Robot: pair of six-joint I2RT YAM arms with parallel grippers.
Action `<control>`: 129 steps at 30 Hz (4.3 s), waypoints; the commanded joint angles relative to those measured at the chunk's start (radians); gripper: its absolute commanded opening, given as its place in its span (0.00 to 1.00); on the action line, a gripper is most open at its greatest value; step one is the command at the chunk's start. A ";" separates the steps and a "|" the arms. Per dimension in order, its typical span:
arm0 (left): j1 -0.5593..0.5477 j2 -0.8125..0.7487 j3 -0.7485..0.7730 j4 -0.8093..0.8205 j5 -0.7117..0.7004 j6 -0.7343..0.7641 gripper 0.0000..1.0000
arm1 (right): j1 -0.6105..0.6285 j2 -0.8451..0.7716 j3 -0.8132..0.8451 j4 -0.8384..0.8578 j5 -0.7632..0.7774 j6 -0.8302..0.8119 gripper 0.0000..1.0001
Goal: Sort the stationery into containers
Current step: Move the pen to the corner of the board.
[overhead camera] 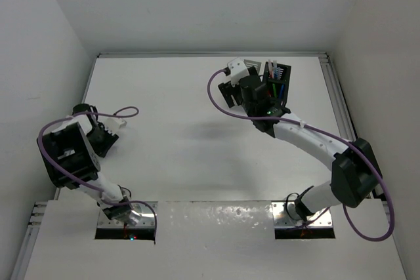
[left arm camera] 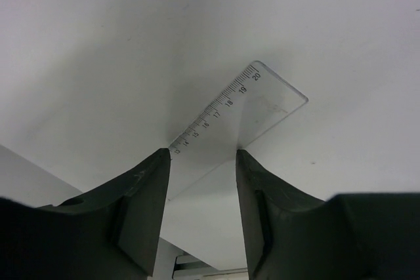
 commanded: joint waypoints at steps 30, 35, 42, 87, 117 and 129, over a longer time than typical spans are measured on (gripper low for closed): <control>0.107 0.278 0.191 0.129 0.112 -0.245 0.42 | 0.024 -0.086 -0.003 0.042 0.154 -0.103 0.82; 0.117 0.272 0.220 0.105 0.158 -0.276 0.48 | 0.024 -0.096 -0.012 0.042 0.161 -0.106 0.82; 0.195 0.269 0.300 0.011 0.226 -0.351 0.66 | 0.029 -0.116 -0.029 0.025 0.177 -0.104 0.82; 0.313 0.367 0.384 0.034 0.146 -0.360 0.78 | 0.056 -0.155 -0.063 -0.009 0.201 -0.092 0.82; 0.382 0.401 0.376 -0.022 0.192 -0.320 0.16 | 0.069 -0.214 -0.100 0.000 0.238 -0.113 0.83; 0.394 0.410 0.379 -0.002 0.198 -0.330 0.46 | 0.079 -0.218 -0.097 -0.003 0.250 -0.124 0.83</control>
